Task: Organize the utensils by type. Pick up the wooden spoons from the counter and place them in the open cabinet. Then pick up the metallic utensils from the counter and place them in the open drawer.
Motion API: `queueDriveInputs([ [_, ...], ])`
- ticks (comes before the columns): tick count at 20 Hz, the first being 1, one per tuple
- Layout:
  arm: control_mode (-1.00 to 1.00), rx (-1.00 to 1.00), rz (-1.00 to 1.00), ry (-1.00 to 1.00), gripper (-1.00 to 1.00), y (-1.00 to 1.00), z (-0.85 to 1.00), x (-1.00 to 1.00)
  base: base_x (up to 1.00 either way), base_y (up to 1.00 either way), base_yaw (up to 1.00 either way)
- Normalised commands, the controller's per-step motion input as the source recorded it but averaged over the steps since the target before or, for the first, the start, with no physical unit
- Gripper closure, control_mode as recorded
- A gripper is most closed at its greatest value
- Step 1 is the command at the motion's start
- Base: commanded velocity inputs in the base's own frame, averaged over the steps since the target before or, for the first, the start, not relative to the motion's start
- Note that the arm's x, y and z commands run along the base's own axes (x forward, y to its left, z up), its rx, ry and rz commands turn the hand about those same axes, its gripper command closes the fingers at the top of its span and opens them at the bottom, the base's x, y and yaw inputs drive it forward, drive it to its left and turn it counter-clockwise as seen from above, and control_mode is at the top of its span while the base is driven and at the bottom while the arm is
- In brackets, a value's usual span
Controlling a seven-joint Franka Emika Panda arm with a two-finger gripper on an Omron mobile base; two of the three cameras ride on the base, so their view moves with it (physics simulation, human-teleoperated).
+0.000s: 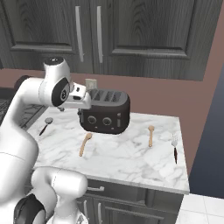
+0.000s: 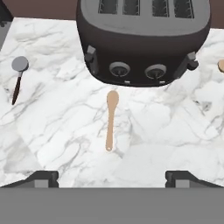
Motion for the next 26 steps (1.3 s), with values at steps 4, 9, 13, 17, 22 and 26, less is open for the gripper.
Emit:
queueDriveInputs([
  [4,-1.00,0.00,0.00,-0.01,-1.00,0.00,-0.53,-0.25,0.00,0.00,0.00],
  [9,-1.00,0.00,0.00,0.08,-1.00,0.00,-0.61,0.01,0.00,0.00,0.00],
  [13,-1.00,0.00,0.00,0.22,-1.00,0.00,-0.52,0.11,0.00,0.00,0.00],
  [17,-1.00,0.00,0.00,0.26,-1.00,0.00,-0.55,0.14,0.00,0.00,0.00],
  [22,-1.00,0.00,0.00,0.20,-1.00,0.00,-0.59,0.12,0.00,0.00,0.00],
  [26,-1.00,0.00,0.00,0.03,-1.00,0.00,-0.49,0.05,0.00,0.00,0.00],
])
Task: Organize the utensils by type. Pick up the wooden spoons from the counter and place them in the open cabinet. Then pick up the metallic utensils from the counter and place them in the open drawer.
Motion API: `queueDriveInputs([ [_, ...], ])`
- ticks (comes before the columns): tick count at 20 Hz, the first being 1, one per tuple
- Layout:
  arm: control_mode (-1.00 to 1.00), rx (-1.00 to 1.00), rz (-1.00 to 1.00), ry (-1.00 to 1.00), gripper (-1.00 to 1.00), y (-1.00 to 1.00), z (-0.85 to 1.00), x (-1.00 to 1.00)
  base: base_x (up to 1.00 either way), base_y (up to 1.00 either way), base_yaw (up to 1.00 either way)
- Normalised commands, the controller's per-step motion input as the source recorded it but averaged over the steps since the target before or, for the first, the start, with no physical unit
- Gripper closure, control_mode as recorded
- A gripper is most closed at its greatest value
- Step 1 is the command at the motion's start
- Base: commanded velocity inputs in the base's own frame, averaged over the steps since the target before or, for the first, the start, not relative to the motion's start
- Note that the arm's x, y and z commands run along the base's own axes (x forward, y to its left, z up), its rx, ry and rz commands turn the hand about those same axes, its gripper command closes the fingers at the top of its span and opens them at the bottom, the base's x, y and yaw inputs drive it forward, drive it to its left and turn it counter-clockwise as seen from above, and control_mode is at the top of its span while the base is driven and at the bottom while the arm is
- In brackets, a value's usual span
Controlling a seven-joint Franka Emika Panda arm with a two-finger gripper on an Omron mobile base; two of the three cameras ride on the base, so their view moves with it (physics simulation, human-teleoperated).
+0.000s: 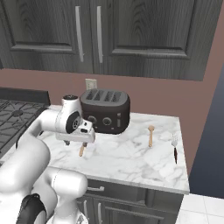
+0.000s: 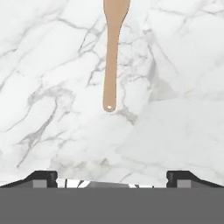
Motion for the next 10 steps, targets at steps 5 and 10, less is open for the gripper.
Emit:
queueDriveInputs([
  [5,-1.00,0.00,0.00,0.00,-1.00,0.00,-0.39,0.04,0.00,0.00,0.00],
  [10,-1.00,0.00,0.00,-0.01,-1.00,0.00,-0.33,0.06,0.00,0.00,0.00],
])
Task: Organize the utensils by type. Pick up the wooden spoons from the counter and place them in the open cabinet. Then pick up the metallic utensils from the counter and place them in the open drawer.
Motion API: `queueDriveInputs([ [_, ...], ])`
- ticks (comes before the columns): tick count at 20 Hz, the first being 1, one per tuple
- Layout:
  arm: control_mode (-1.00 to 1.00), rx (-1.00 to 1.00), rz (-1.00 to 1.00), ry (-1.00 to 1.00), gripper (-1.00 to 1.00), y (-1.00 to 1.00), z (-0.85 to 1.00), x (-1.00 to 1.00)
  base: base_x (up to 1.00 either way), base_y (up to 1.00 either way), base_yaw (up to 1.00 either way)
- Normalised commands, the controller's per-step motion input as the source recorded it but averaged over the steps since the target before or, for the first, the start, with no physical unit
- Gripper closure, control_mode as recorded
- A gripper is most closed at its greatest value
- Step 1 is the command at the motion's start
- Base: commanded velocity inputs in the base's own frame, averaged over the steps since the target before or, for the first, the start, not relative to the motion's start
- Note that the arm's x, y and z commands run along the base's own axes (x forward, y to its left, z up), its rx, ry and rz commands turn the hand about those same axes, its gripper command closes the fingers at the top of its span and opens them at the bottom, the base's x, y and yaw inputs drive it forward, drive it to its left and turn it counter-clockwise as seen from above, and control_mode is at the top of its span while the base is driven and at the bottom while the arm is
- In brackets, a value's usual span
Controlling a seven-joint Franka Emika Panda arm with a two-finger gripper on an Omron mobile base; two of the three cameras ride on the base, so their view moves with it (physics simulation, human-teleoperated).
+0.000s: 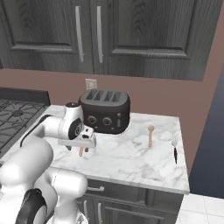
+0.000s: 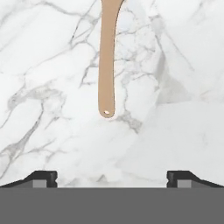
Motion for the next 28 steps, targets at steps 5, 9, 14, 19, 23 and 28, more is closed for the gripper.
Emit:
queueDriveInputs([
  [5,-1.00,0.00,0.00,-0.02,-1.00,0.00,-0.20,0.24,0.00,0.00,0.00],
  [9,-1.00,0.01,0.00,0.00,-1.00,0.00,-0.02,0.34,0.00,0.00,0.00],
  [14,-1.00,0.01,0.00,0.00,-1.00,0.00,0.00,0.38,0.00,0.00,0.00],
  [19,-1.00,0.00,0.00,0.00,-1.00,0.08,-0.10,0.36,0.00,0.00,0.00],
  [23,-1.00,0.00,0.00,0.00,-1.00,0.16,-0.32,0.04,0.00,0.00,0.00],
  [28,-1.00,0.00,0.00,-0.06,-1.00,0.15,-0.30,0.00,0.00,0.00,0.00],
])
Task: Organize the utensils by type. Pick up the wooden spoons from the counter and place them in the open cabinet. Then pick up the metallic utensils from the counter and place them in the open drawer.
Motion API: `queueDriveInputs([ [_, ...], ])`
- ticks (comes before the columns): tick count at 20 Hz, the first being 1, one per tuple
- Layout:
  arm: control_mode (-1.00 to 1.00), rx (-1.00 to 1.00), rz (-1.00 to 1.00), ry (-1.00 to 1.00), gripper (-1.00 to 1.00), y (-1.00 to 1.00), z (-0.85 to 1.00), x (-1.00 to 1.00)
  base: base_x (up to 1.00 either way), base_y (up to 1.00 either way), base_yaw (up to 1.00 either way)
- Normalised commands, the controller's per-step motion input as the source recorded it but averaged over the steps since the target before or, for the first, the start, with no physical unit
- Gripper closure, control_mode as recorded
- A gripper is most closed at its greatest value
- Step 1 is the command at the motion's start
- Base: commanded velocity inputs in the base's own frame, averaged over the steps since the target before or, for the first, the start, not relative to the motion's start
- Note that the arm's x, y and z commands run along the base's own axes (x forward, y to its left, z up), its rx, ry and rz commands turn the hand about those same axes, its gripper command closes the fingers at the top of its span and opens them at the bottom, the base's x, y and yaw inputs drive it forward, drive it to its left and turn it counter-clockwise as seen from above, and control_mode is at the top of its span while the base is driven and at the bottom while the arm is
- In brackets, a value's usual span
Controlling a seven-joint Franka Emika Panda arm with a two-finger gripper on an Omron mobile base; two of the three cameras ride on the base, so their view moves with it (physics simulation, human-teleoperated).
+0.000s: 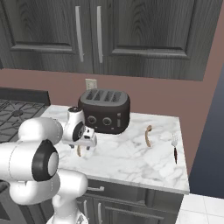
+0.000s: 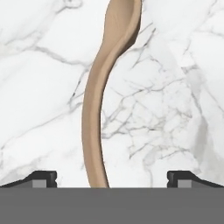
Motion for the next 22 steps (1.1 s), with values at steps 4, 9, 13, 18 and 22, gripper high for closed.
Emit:
queueDriveInputs([
  [4,-1.00,0.00,0.01,-0.09,-1.00,0.01,-0.28,0.00,0.00,0.00,0.00],
  [9,-1.00,0.00,0.00,-0.04,1.00,0.00,-0.30,0.00,0.00,0.00,0.00],
  [13,-1.00,0.00,0.00,0.01,1.00,0.00,-0.22,0.01,0.00,0.00,0.00],
  [18,-1.00,0.00,0.00,0.00,1.00,0.00,-0.01,0.00,0.00,0.00,0.00],
  [22,-1.00,0.00,0.00,0.00,1.00,0.02,0.00,-0.01,0.00,0.00,0.00],
])
